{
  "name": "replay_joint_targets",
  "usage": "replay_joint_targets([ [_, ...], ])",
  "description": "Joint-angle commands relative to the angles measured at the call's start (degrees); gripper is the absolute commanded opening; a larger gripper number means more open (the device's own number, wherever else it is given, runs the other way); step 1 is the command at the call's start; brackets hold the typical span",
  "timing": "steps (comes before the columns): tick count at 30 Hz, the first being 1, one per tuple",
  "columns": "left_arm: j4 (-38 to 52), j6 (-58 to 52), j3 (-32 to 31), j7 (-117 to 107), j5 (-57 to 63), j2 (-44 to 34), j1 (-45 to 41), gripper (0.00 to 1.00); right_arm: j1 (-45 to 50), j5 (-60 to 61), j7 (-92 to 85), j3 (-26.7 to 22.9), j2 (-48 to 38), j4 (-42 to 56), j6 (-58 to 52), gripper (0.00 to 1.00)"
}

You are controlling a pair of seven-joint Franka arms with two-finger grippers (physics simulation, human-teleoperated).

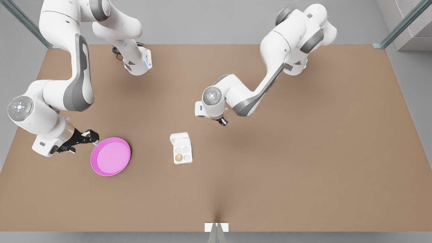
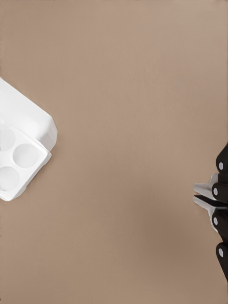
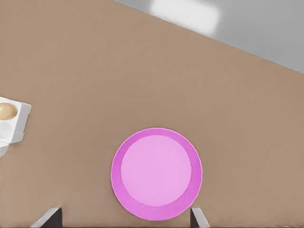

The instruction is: Pack egg into the box and close the box lid

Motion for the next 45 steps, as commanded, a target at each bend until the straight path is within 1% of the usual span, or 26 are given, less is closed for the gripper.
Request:
replay_joint_targets([
  [1,0.27,8.11,0.01,-37.39,-0.01,1.14,-1.76,0.21,-0.37,-0.28,23.62,-0.04,0.24,0.15,-4.05,1.0],
  [2,1.23,9.7,0.01,-45.56,-0.09,2.19,-2.99,0.21,-0.45,-0.28,23.62,-0.13,0.33,0.15,-4.05,1.0],
  [5,14.94,9.88,0.27,-55.51,0.26,11.51,-7.92,0.21,-1.16,-0.28,23.8,-0.04,0.33,0.15,-3.88,1.0],
  [6,17.32,12.51,0.27,-58.32,0.35,13.1,-8.88,0.21,-1.16,-0.28,23.89,-0.13,0.33,0.15,-3.97,1.0],
  [8,17.76,16.11,0.45,-60.34,0.35,14.68,-10.11,0.21,-1.25,-0.28,23.89,-0.13,0.33,0.15,-3.97,1.0],
  [9,17.85,19.89,0.54,-60.61,0.52,15.99,-10.64,0.21,-1.33,-0.28,24.06,-0.13,0.33,0.15,-3.88,1.0],
  [11,19.17,22.79,0.71,-60.61,0.61,17.58,-10.64,0.21,-1.33,-0.28,24.33,-0.13,0.33,0.77,-4.05,1.0],
  [15,19.17,30.18,0.71,-60.43,0.61,19.25,-11.43,0.21,-1.68,-0.28,24.24,-0.13,0.33,0.86,-3.79,1.0],
  [19,19.61,34.39,0.71,-60.52,0.61,20.48,-11.52,0.21,-1.77,-0.28,24.24,-0.13,0.33,0.86,-3.61,1.0],
  [24,19.61,35.89,2.3,-59.73,0.61,21.36,-11.17,0.21,-1.77,-0.19,24.33,-0.13,0.42,0.86,-3.61,1.0],
  [30,19.61,37.12,2.3,-58.76,0.61,23.38,-11.08,0.21,-1.77,-0.19,24.33,-0.13,0.33,0.86,-3.53,1.0],
  [45,19.61,37.65,3.53,-55.42,0.61,23.47,-9.5,0.21,-1.16,-0.28,24.33,0.05,0.33,0.95,-3.53,1.0],
])
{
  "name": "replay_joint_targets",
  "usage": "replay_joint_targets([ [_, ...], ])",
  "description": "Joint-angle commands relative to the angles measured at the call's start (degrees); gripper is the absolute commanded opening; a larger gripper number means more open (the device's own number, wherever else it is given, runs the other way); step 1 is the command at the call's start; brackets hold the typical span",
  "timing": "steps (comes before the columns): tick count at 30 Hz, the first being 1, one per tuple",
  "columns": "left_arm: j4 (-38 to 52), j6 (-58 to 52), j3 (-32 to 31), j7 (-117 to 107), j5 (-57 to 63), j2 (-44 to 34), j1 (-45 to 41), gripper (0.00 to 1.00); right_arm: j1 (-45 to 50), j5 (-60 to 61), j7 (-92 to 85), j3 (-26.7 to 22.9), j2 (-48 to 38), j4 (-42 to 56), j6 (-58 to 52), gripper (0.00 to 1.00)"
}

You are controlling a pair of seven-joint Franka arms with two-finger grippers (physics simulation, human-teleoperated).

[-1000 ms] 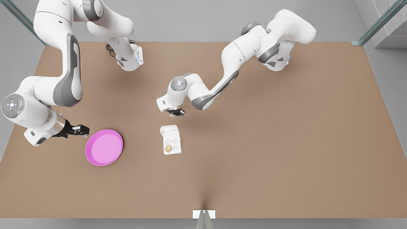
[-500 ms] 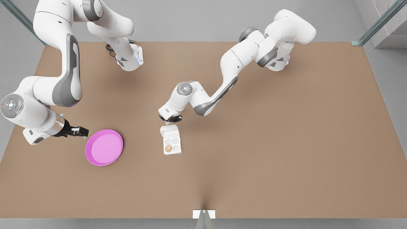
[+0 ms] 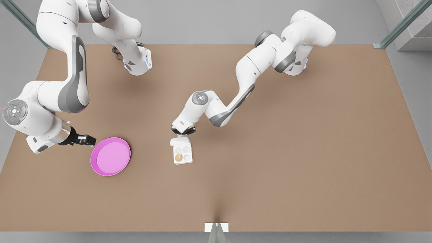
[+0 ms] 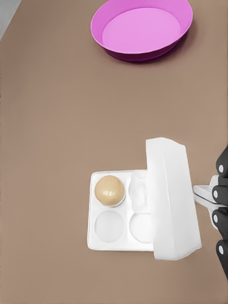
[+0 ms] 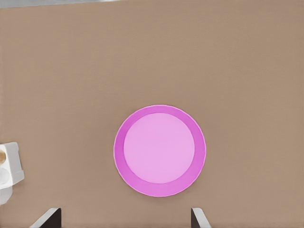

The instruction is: Pack egg into the box and close the box lid

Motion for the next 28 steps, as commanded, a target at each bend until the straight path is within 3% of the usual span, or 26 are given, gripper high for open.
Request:
replay_joint_targets([
  [1,0.04,0.3,-0.1,-2.01,0.04,-0.1,0.54,0.21,0.0,-0.11,2.02,0.0,-0.07,0.04,0.15,1.0],
  [10,0.04,-2.16,0.16,-0.42,-0.14,-1.25,3.09,0.21,-0.35,-0.02,2.02,0.0,0.02,0.04,0.15,1.0],
  [11,0.04,-7.43,-0.36,-0.34,-0.49,-4.14,4.06,0.64,-0.35,-0.02,2.02,0.0,0.02,0.12,0.15,1.0],
  [12,-0.67,-16.3,-0.1,-0.42,-0.58,-10.56,5.2,1.0,-0.35,0.07,2.02,0.0,0.02,0.74,0.06,1.0],
  [15,-0.84,-48.56,0.08,32.34,-2.34,-22.33,20.49,1.0,-0.44,0.07,2.02,0.0,0.02,0.74,0.15,1.0],
  [16,-0.93,-56.56,2.97,42.81,-2.07,-25.06,24.19,1.0,-0.44,0.16,2.02,0.0,0.02,0.74,0.15,1.0],
  [17,-0.93,-60.87,10.18,50.37,-2.34,-27.17,24.36,1.0,-0.53,0.33,2.1,0.0,0.02,0.83,0.15,1.0],
  [19,-17.0,-59.91,8.52,51.69,-1.81,-41.05,31.47,1.0,-0.53,0.68,2.1,0.0,0.02,0.83,0.15,1.0],
  [21,-22.9,-60.08,3.68,53.8,0.21,-49.05,38.16,1.0,-0.53,0.68,2.1,0.0,0.37,0.91,0.15,1.0],
  [24,-33.96,-54.65,3.59,54.07,0.39,-59.42,42.03,1.0,-0.44,0.68,2.1,0.0,1.16,2.06,0.06,1.0],
  [28,-35.38,-54.72,3.68,54.07,0.3,-60.84,43.08,1.0,-0.53,0.68,2.1,0.0,1.43,2.06,0.15,1.0],
])
